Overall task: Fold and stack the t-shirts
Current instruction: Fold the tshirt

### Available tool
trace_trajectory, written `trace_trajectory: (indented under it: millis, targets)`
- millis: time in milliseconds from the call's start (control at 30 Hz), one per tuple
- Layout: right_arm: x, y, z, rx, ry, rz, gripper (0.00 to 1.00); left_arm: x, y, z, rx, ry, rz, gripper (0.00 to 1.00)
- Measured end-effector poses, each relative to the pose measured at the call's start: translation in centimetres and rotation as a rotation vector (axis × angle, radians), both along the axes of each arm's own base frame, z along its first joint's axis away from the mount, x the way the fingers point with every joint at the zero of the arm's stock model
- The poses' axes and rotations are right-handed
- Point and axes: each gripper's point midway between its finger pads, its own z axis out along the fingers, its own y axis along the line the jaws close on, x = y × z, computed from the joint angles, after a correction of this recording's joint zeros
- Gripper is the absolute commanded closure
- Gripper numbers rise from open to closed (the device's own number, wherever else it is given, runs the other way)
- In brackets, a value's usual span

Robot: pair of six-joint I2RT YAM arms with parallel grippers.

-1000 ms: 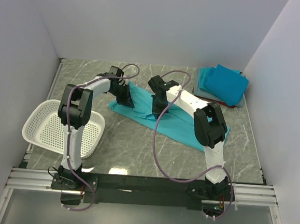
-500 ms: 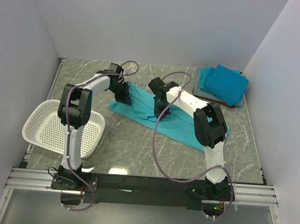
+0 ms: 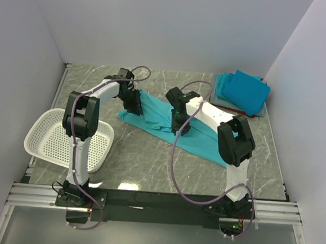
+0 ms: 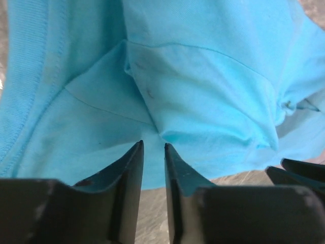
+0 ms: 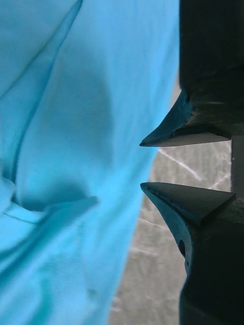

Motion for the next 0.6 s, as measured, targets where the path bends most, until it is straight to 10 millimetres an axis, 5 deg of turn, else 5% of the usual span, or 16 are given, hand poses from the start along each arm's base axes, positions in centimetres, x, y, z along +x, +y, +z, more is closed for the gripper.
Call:
trace_trajectory:
  millis: [200, 600]
  targets:
    - [1.1, -0.2, 3.1, 0.092, -0.064, 0.0, 0.58, -1.7, -0.7, 1.5, -0.026, 0.001, -0.017, 0.65]
    - [5.4, 0.6, 3.4, 0.255, -0.075, -0.002, 0.58, -4.6, -2.6, 2.7, -0.039, 0.026, -0.034, 0.56]
